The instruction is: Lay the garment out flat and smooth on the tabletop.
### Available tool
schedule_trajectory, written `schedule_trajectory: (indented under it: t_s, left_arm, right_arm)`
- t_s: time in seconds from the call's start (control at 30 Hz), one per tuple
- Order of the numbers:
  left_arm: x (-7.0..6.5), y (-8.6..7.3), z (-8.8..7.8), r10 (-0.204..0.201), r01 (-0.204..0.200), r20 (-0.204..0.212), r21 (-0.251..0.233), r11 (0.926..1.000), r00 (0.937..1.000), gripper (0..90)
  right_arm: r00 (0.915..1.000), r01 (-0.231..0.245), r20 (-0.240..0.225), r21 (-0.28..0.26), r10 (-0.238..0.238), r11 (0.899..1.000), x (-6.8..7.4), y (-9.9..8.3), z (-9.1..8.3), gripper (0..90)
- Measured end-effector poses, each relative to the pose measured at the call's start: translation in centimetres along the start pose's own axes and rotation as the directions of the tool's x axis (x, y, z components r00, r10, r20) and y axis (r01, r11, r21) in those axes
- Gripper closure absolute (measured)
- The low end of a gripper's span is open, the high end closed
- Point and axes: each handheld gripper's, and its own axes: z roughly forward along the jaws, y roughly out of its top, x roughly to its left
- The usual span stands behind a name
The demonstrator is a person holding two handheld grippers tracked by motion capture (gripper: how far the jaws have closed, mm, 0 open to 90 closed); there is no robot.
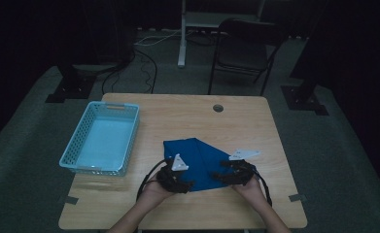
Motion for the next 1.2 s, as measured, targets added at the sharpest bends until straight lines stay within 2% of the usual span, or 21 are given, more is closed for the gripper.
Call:
schedule_trajectory:
  t_s: [0.17,0.27,0.33,0.43,0.5,0.57,0.67,0.77,0.87,0.9,1.0,1.13,1.2]
  left_arm:
    - [-1.5,1.3,2.1,0.029,-0.030,0.030,0.035,0.9989,0.9991,37.4]
    - [-2.1,1.4,3.6,0.047,-0.049,0.028,0.081,0.9955,0.9985,37.4]
    - [-2.2,1.4,4.3,0.048,-0.050,0.027,0.100,0.9937,0.9985,37.4]
    - [-2.2,1.4,5.1,0.056,-0.058,0.020,0.126,0.9903,0.9982,37.5]
    - [-2.1,1.5,5.5,0.057,-0.057,0.010,0.130,0.9898,0.9983,37.5]
    - [-1.9,1.5,5.8,0.043,-0.044,0.006,0.127,0.9909,0.9990,37.5]
    - [-1.2,1.4,6.0,0.013,-0.014,0.010,0.110,0.9938,0.9999,38.3]
    - [-0.8,1.2,5.9,-0.004,0.002,0.026,0.090,0.9959,0.9997,42.7]
    - [-0.7,1.0,5.8,0.007,-0.008,0.023,0.082,0.9966,0.9997,44.9]
    - [-0.8,0.9,5.8,0.014,-0.015,0.016,0.079,0.9968,0.9998,45.5]
    - [-0.9,0.9,5.9,0.024,-0.025,0.010,0.075,0.9969,0.9997,46.1]
    - [-1.0,0.8,5.8,0.025,-0.026,0.009,0.070,0.9972,0.9996,46.2]
    - [-1.0,0.8,5.8,0.031,-0.031,0.007,0.069,0.9972,0.9995,46.2]
  right_arm:
    - [0.9992,0.026,0.028,0.062,-0.027,0.998,-0.1,-0.5,1.7,33.9]
    - [0.9967,0.048,0.059,0.101,-0.055,0.994,-0.3,-0.8,2.3,38.7]
    - [0.9942,0.061,0.080,0.128,-0.072,0.990,-0.4,-1.1,2.7,45.9]
    - [0.9886,0.091,0.107,0.130,-0.106,0.987,-0.5,-0.9,2.5,64.4]
    - [0.9889,0.082,0.114,0.111,-0.095,0.990,-0.7,-0.5,2.1,76.4]
    - [0.9907,0.072,0.108,0.095,-0.082,0.993,-1.0,-0.1,1.7,82.0]
    - [0.9926,0.051,0.106,0.076,-0.059,0.996,-1.8,0.7,1.0,84.7]
    - [0.9944,0.003,0.105,0.045,-0.008,0.999,-3.2,1.5,0.5,85.1]
    - [0.9917,-0.052,0.119,0.020,0.049,0.998,-4.7,2.3,0.1,85.3]
    - [0.9897,-0.066,0.128,0.014,0.064,0.998,-5.3,2.7,0.0,85.2]
    - [0.9761,-0.103,0.192,-0.006,0.102,0.995,-7.5,4.2,-0.3,85.3]
    - [0.9502,-0.154,0.272,-0.013,0.152,0.988,-10.2,6.2,-0.5,85.3]
    - [0.9405,-0.176,0.292,-0.017,0.173,0.984,-11.4,7.0,-0.7,85.3]
